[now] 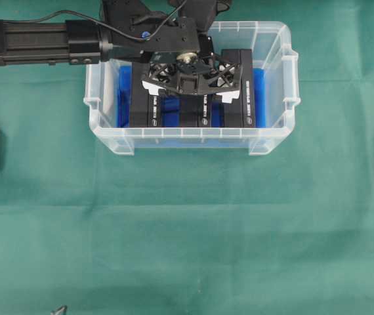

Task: Take the box out of the case with the left arm.
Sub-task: 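Lower the left gripper around the middle box and close on it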

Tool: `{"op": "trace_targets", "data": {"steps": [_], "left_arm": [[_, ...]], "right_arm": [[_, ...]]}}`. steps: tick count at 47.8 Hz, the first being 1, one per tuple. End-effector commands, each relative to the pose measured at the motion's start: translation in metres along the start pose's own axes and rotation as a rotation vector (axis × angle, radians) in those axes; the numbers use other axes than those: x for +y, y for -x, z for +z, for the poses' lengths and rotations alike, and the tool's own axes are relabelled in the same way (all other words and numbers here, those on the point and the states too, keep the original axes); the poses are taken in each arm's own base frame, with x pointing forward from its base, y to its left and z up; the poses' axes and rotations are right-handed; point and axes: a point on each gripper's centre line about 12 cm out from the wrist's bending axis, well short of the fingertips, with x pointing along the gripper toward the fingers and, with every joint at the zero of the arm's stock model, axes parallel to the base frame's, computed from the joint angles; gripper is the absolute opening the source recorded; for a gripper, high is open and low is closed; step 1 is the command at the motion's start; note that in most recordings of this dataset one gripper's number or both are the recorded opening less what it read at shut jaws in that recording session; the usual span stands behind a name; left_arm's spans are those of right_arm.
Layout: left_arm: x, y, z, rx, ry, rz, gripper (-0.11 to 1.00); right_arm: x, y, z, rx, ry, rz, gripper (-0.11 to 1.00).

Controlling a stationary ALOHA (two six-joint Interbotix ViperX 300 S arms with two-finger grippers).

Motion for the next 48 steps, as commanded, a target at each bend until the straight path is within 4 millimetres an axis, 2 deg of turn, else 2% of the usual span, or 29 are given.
{"op": "trace_targets", "data": {"steps": [1,5,10,29,32,48], "left_arm": [[-0.004,0.013,-0.001,-0.011,-0.007,-0.035,0.90],[-0.005,0.014,-0.003,-0.008,-0.006,-0.038,0.82],[-0.005,0.014,-0.004,-0.005,0.003,-0.039,0.62],[-0.002,0.022,-0.005,0.003,0.026,-0.027,0.62],[-0.001,0.029,-0.005,0.002,0.026,-0.030,0.62],[0.000,0.096,0.000,-0.008,0.037,-0.057,0.62]], "right_arm": [[-0.001,0.003,0.002,-0.014,-0.003,-0.001,0.00],[-0.001,0.003,0.002,-0.015,-0.003,0.000,0.00],[-0.001,0.003,0.002,-0.015,-0.003,0.000,0.00],[-0.001,0.003,0.002,-0.015,-0.003,0.000,0.00],[-0.001,0.003,0.002,-0.015,-0.003,0.000,0.00],[-0.001,0.003,0.002,-0.015,-0.003,0.000,0.00]]}}
